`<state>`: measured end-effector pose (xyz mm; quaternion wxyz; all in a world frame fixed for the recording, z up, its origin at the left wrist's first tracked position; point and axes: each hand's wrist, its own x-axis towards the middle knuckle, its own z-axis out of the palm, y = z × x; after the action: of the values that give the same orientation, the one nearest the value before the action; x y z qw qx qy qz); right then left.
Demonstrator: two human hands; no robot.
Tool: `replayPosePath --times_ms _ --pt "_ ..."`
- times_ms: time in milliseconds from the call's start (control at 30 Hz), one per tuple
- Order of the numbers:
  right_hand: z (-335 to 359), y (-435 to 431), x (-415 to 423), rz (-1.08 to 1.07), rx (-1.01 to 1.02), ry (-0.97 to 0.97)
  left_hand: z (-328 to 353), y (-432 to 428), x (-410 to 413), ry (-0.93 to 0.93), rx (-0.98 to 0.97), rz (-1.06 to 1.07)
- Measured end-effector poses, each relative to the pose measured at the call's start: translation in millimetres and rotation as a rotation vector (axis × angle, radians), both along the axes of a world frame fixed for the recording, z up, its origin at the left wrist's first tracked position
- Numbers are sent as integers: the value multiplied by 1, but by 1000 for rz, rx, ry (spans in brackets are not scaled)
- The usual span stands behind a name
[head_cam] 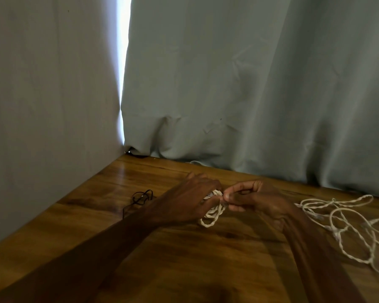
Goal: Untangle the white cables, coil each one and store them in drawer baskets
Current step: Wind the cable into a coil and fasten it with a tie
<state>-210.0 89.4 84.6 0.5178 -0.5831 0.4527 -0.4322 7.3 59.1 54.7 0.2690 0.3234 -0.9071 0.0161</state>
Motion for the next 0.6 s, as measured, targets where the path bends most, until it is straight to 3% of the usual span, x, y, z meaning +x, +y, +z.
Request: replayPosePath --times_ms 600 --pt "0 -6 6 -35 -187 227 -3 -9 4 35 53 33"
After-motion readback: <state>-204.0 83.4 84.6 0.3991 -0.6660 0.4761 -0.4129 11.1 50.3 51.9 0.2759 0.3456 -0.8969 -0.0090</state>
